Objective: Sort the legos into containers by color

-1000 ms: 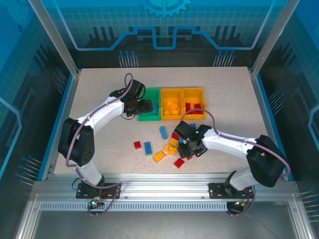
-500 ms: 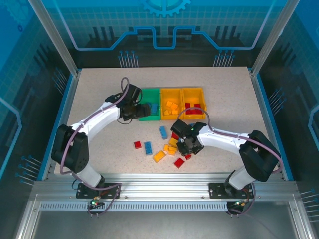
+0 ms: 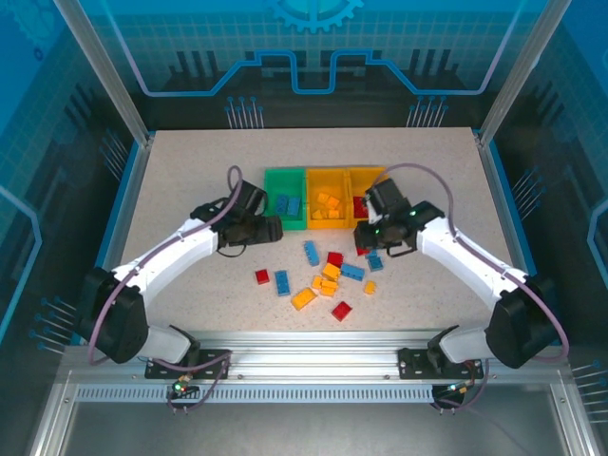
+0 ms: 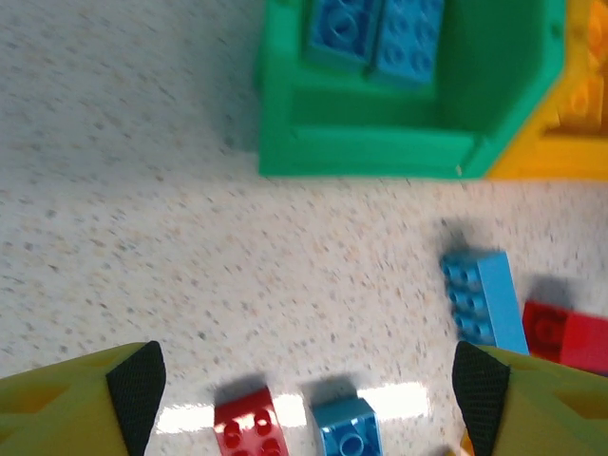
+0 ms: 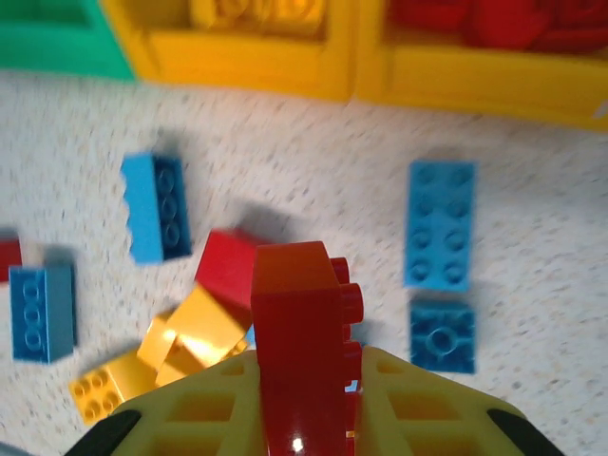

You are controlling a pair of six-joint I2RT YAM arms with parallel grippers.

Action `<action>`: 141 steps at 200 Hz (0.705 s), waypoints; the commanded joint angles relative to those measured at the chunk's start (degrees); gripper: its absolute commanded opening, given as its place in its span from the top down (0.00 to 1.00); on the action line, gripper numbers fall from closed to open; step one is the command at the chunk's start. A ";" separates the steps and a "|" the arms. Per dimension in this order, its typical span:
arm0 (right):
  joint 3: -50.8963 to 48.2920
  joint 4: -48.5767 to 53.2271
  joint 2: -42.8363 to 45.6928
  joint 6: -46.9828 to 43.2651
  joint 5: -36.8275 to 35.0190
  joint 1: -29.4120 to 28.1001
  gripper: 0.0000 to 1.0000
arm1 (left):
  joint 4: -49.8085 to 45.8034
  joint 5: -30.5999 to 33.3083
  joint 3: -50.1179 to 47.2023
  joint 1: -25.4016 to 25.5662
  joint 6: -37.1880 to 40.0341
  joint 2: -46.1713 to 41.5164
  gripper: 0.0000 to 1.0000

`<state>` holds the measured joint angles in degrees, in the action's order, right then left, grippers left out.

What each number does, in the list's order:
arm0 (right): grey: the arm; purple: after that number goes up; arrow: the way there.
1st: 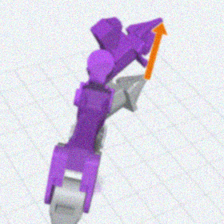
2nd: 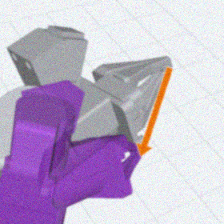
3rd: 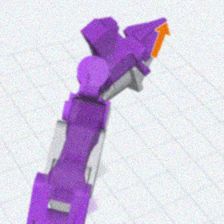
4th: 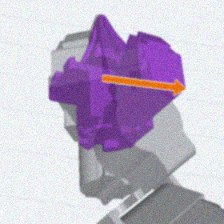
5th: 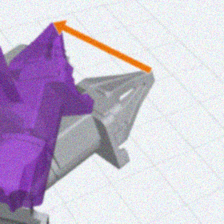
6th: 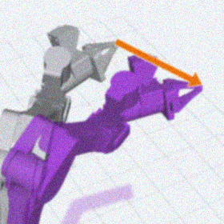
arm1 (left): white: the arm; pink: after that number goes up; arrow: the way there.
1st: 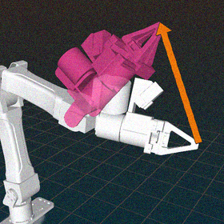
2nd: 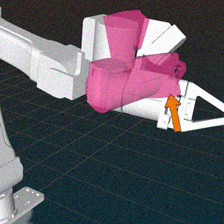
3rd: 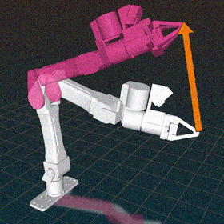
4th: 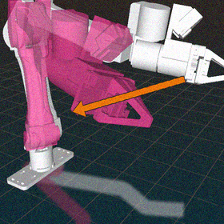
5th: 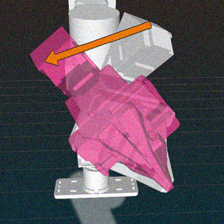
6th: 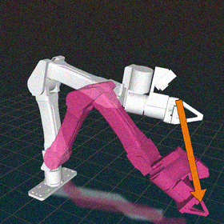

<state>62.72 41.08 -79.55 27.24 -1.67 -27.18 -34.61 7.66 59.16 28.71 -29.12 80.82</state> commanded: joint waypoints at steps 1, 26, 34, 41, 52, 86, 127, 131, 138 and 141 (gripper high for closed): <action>5.76 -1.43 -5.21 -1.42 4.04 4.89 0.76 | -0.37 2.07 -1.91 6.63 3.58 -1.28 0.15; 13.76 -0.84 -13.57 -3.52 2.05 8.32 0.77 | 0.58 1.07 -3.16 13.43 3.16 -1.10 0.14; 16.32 -0.27 -16.23 -4.05 1.34 9.08 0.77 | 0.68 1.04 -3.26 16.01 2.89 -0.73 0.14; 18.99 0.31 -18.85 -4.58 0.59 9.71 0.77 | 0.62 1.33 -3.09 18.40 2.76 -0.24 0.14; 23.01 1.47 -22.70 -5.34 -0.69 10.34 0.78 | 0.47 2.22 -2.54 22.26 2.59 0.93 0.14; 33.72 5.00 -32.48 -5.92 -5.04 11.52 0.79 | 0.98 2.96 0.29 30.92 1.05 6.61 0.13; 40.46 7.15 -39.49 -5.29 -5.75 12.20 0.79 | 1.38 2.09 5.95 35.81 1.31 14.09 0.13; 40.75 7.21 -39.89 -5.22 -5.80 12.24 0.79 | 1.45 1.72 6.28 35.89 1.35 14.60 0.13; 41.22 7.26 -40.51 -5.20 -6.00 12.21 0.79 | 1.72 0.98 6.75 36.14 1.48 15.35 0.13; 41.45 7.33 -40.74 -5.11 -6.05 12.17 0.79 | 1.81 0.61 6.91 36.21 1.52 15.63 0.13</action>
<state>101.03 45.19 -118.06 22.39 -6.24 -15.68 -33.85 9.21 62.87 63.99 -27.24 94.37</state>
